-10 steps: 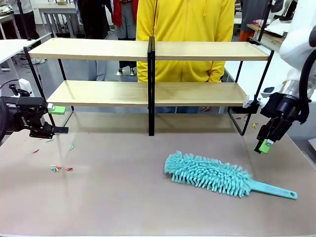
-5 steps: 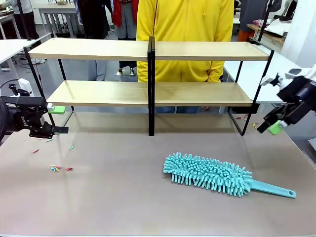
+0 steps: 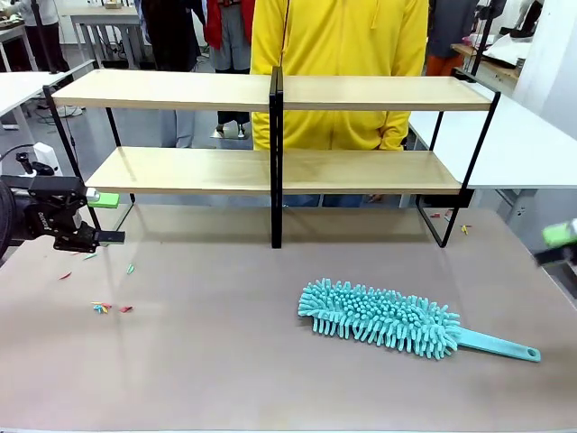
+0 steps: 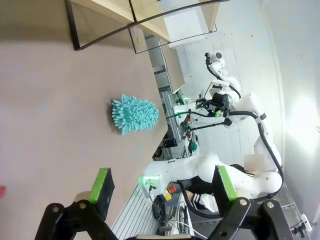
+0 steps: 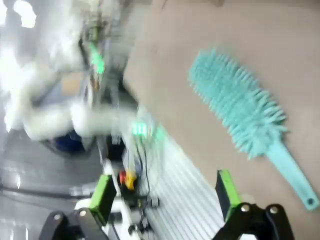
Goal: Clean the shelves.
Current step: Place the Duster on the table.
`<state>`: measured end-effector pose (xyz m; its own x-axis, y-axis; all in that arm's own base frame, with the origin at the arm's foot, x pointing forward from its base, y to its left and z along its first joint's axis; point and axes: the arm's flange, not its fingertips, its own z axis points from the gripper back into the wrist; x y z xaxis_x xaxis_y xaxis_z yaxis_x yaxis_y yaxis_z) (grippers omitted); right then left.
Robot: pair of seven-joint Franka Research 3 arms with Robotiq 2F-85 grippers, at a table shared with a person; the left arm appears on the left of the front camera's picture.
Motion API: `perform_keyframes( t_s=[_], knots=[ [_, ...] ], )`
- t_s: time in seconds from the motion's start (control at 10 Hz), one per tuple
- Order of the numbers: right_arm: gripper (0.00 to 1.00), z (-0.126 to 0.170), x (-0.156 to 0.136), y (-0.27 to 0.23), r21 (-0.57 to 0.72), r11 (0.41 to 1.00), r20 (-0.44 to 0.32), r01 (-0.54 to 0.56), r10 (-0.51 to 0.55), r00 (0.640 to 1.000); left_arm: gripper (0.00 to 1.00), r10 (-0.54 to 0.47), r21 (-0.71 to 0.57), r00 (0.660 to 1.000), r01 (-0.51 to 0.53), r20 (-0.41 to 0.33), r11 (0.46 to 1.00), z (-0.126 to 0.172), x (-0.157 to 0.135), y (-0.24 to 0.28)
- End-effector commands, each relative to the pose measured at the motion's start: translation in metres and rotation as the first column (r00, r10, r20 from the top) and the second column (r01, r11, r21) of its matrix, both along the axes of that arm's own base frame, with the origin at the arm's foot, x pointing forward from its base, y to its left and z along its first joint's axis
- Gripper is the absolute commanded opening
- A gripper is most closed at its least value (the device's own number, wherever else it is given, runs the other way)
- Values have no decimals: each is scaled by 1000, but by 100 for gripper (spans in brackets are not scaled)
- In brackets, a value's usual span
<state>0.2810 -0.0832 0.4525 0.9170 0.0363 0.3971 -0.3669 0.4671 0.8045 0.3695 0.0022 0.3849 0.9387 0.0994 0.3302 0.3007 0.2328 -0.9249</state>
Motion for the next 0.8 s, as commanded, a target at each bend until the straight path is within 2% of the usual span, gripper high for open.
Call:
perform_keyframes(
  t_s=[0.0,0.7],
  knots=[
    [100,-16,7,17,-12,988,-6,-157,157,988,100,9,-25,1000,-9,2,1000,1,-3,-3],
    [100,-16,7,17,-12,988,-6,-157,157,988,100,9,-25,1000,-9,2,1000,1,-3,-3]
  ],
)
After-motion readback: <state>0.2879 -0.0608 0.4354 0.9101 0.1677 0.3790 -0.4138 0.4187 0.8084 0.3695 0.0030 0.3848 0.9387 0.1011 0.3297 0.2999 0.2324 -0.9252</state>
